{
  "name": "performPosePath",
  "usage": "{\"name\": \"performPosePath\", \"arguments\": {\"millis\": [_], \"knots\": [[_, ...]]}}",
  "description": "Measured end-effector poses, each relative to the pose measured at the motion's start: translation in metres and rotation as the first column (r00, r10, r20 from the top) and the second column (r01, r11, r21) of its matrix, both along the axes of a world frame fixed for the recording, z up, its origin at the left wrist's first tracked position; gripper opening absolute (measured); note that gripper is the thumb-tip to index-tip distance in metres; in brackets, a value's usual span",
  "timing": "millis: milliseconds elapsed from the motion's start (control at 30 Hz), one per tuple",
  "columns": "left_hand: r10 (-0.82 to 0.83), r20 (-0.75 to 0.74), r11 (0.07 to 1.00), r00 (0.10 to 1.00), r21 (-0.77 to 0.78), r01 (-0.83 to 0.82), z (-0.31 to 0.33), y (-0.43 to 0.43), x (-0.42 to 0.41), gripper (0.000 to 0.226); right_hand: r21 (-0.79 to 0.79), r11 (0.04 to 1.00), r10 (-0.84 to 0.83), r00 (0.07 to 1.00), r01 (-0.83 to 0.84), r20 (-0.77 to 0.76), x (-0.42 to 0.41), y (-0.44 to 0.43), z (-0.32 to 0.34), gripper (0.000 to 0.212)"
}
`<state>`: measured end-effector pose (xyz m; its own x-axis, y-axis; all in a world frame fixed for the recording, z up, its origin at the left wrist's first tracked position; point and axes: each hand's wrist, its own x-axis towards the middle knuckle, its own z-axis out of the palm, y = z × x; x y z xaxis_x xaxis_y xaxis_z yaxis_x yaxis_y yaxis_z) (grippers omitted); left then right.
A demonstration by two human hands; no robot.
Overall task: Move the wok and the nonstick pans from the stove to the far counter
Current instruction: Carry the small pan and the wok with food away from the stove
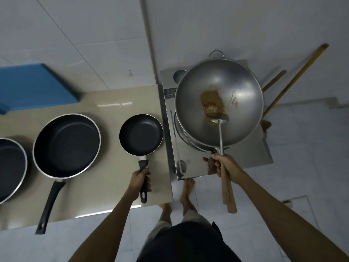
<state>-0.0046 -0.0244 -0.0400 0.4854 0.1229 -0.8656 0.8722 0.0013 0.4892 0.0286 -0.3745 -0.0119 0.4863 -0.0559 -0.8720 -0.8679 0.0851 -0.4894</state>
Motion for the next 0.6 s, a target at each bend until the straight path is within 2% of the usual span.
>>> {"name": "performPosePath", "arguments": {"millis": [233, 500, 600], "knots": [[0.014, 0.072, 0.997, 0.997, 0.068, -0.019, 0.024, -0.003, 0.004, 0.032, -0.123, 0.992, -0.018, 1.000, 0.020, 0.014, -0.003, 0.007, 0.011, 0.032], [0.029, 0.131, 0.994, 0.991, 0.102, -0.042, 0.051, 0.005, -0.001, 0.031, -0.252, 0.967, 0.034, 0.999, -0.029, 0.014, -0.024, -0.003, 0.021, 0.020], [0.048, 0.160, 0.993, 0.986, 0.102, -0.065, 0.060, 0.019, -0.010, 0.032, -0.283, 0.956, 0.083, 0.996, -0.071, 0.032, -0.032, -0.003, 0.028, 0.029]]}}
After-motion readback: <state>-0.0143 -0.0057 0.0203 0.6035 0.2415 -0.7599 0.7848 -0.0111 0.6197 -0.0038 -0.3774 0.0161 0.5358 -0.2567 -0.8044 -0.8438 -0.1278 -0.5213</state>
